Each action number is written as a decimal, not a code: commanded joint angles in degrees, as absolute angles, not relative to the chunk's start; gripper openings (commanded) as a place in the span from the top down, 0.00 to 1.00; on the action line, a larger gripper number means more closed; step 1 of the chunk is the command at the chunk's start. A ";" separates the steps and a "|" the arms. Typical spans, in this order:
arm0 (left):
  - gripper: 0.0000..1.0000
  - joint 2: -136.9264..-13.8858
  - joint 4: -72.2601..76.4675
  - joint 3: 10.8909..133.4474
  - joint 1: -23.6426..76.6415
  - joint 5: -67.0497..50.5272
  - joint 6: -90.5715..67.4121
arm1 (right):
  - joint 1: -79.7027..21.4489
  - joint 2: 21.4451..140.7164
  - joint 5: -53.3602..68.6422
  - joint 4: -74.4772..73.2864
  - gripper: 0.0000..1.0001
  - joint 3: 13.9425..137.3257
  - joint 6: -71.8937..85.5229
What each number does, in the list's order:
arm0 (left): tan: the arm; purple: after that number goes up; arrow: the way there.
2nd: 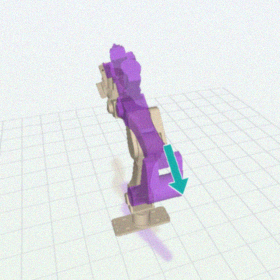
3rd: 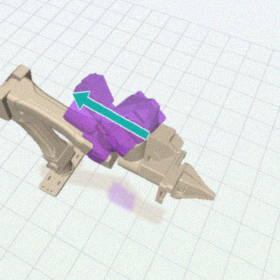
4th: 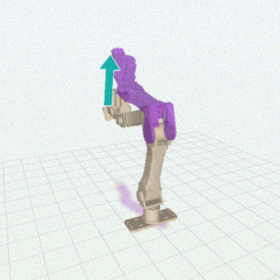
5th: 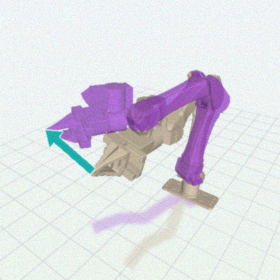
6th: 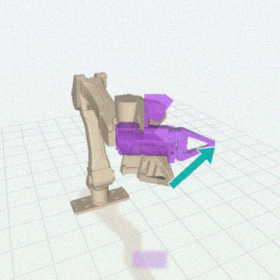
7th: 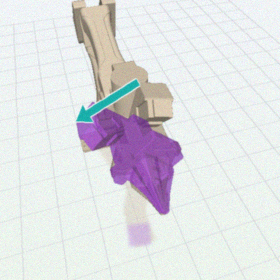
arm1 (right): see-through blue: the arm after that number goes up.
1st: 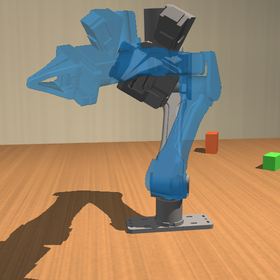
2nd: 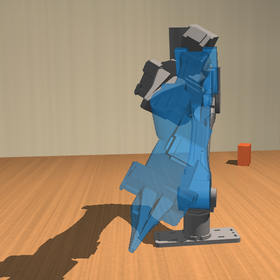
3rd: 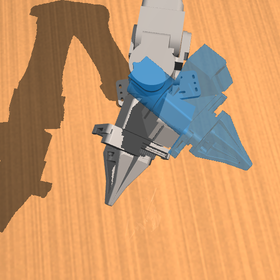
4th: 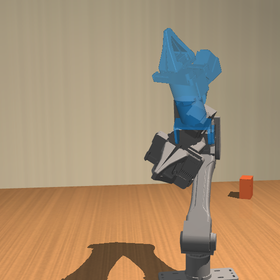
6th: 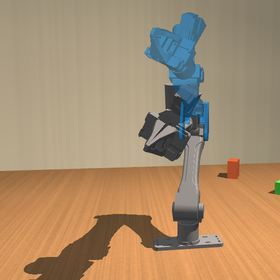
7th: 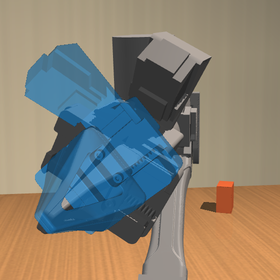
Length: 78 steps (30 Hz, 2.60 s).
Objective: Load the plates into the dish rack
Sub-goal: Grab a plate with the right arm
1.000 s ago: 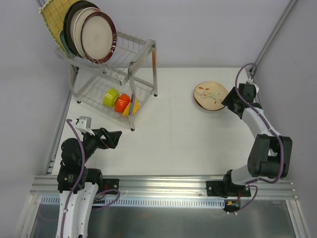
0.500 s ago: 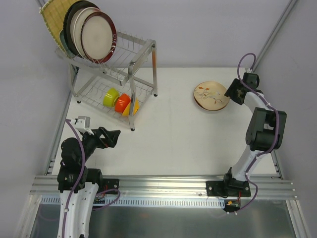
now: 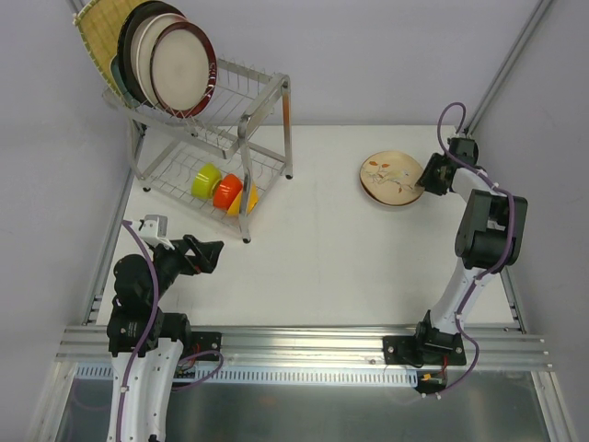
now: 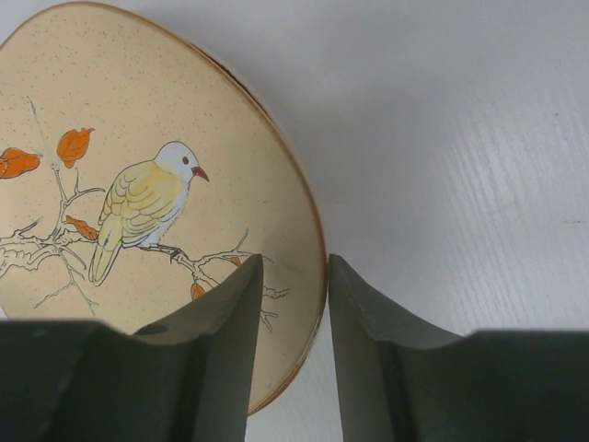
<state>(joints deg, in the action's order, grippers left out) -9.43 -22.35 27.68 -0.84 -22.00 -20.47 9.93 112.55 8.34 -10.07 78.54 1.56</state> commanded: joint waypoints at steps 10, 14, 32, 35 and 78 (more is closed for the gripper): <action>0.01 -9.23 -21.36 27.77 -1.49 -22.59 -20.92 | 9.15 108.29 12.30 -7.03 0.91 73.58 2.54; 0.01 -8.97 -21.27 27.69 -1.41 -22.59 -20.92 | 8.26 104.86 12.13 -6.50 0.95 68.92 5.18; 0.01 -9.58 -21.36 27.60 -1.41 -23.55 -20.92 | 2.11 94.40 4.66 -18.89 0.95 61.96 10.81; 0.01 -9.67 -21.27 27.60 -1.41 -23.47 -20.92 | 2.20 92.82 4.40 -20.65 0.93 62.66 10.99; 0.01 -10.46 -21.36 27.60 -1.32 -23.99 -20.74 | 7.47 73.91 8.79 -8.17 1.00 45.70 21.44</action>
